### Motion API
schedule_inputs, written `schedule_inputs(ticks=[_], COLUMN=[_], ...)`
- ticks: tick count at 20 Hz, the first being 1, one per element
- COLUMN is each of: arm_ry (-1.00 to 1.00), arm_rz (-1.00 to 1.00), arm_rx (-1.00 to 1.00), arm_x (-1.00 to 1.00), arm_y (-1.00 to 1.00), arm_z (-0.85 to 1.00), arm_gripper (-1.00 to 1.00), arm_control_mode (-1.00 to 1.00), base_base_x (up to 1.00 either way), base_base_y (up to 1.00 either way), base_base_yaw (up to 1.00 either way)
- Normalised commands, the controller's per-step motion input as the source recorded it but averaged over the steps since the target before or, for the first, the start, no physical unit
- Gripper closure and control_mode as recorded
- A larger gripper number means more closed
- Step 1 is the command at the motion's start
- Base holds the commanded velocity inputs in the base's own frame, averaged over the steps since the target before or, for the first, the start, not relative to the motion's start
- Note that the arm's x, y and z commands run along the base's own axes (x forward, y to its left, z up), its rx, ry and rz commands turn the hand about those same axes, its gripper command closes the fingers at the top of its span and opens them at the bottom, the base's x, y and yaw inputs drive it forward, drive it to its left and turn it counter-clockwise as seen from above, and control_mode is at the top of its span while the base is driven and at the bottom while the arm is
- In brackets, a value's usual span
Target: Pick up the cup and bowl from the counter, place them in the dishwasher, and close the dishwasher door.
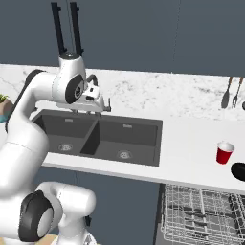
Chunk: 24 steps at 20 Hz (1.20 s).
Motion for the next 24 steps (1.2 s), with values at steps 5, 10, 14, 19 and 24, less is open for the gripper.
schedule_inputs(ticks=[5,10,14,19,24], arm_ry=[-0.03,-0.03,0.00,0.00,0.00], arm_rz=[0.00,0.00,0.00,-0.05,0.00], arm_rx=[0.00,-0.01,0.00,-0.01,0.00], arm_x=[-0.43,-0.84,-0.74,-0.11,0.00], arm_y=[0.00,0.00,0.00,0.06,0.00], arm_z=[0.00,-0.05,-0.12,-0.05,0.00], arm_gripper=[-1.00,-1.00,-1.00,-1.00,-1.00], arm_control_mode=[-1.00,-1.00,-1.00,1.00,1.00], base_base_x=[0.00,0.00,0.00,0.07,0.25], base_base_y=[0.00,0.00,0.00,0.01,0.14], base_base_yaw=[0.00,0.00,0.00,-0.05,-0.52])
